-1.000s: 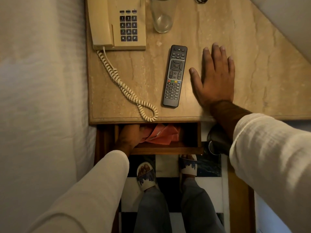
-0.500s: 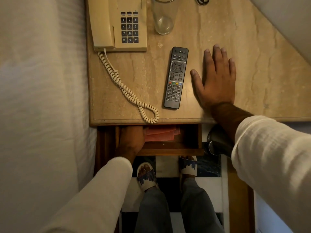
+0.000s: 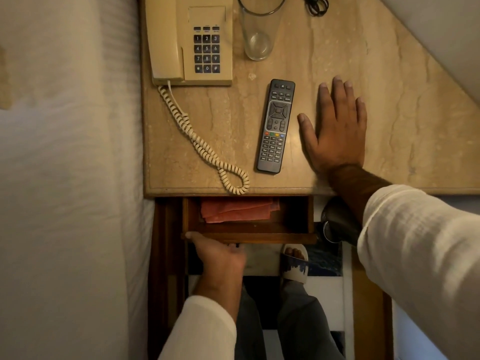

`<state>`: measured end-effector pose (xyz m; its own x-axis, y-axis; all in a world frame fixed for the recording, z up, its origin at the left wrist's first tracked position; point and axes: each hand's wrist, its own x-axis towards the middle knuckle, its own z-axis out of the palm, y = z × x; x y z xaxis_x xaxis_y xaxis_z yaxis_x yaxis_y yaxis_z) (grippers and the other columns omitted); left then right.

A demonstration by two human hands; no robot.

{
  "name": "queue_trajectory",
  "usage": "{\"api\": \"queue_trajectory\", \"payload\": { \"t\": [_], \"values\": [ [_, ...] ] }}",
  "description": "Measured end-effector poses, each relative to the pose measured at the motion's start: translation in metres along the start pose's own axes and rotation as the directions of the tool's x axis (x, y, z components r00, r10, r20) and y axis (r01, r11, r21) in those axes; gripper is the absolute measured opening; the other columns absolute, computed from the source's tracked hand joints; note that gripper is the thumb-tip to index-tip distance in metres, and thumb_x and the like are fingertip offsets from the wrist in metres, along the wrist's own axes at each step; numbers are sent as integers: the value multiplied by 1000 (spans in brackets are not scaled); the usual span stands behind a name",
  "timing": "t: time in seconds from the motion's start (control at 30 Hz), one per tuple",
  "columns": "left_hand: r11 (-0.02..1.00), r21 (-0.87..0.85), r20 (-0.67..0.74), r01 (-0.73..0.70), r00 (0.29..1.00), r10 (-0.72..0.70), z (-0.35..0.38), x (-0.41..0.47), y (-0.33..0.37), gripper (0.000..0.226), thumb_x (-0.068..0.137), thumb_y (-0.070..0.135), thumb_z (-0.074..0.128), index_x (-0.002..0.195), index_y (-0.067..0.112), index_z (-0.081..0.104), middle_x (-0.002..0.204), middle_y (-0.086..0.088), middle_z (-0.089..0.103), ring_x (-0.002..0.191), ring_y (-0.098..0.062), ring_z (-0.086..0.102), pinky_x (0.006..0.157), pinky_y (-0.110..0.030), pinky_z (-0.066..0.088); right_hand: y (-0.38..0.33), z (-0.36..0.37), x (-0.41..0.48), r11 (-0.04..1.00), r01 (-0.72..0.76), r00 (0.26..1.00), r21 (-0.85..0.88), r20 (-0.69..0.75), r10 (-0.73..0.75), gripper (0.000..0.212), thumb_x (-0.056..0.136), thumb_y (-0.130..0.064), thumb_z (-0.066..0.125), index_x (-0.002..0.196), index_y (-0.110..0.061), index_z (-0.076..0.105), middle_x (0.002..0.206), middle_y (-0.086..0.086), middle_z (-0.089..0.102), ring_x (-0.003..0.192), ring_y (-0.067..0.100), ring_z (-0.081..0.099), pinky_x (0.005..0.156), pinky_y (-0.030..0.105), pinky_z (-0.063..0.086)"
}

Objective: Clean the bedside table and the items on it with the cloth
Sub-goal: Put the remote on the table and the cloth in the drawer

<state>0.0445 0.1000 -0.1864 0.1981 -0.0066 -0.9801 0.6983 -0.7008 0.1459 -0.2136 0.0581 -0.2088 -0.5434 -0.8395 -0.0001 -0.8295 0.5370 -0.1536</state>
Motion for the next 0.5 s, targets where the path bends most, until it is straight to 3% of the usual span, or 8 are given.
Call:
{"api": "queue_trajectory", "payload": {
  "t": [0.1,0.2,0.3,0.4,0.5],
  "values": [
    [995,-59,16,84,996,-83,25,0,8,72,104,72,27,161,29,40,165,-16,42,150,-44,42,125,-62,31,1,2,2,1000,-1,1000,-1,-1,1,72,109,-57,30,168,-17,25,177,9,18,165,27,13,133,50,10],
    [991,-58,103,118,988,-112,29,-6,12,74,105,68,35,160,19,41,163,-18,44,151,-40,41,126,-60,30,0,1,1,1000,-2,1000,2,-2,2,71,109,-56,29,168,-16,25,177,10,17,165,28,13,133,51,10],
    [992,-94,221,86,973,-63,56,-12,23,79,105,67,34,160,10,38,164,-22,40,152,-43,38,127,-59,27,2,3,1,1000,-1,1000,4,4,1,72,109,-56,29,168,-17,24,178,9,17,165,27,12,133,50,10],
    [993,-106,255,45,967,-17,82,-13,25,74,106,68,29,156,14,45,160,-21,45,144,-42,46,122,-58,36,2,4,1,1000,1,1000,16,3,-1,71,109,-56,30,168,-16,25,177,10,18,165,28,13,133,51,10],
    [998,-60,199,-3,980,15,74,-14,19,85,104,72,29,164,11,29,170,-19,30,157,-39,29,130,-53,21,5,6,3,1000,5,1000,17,-1,-5,71,109,-55,31,168,-16,26,177,10,18,165,28,13,133,51,11]
  ]
}}
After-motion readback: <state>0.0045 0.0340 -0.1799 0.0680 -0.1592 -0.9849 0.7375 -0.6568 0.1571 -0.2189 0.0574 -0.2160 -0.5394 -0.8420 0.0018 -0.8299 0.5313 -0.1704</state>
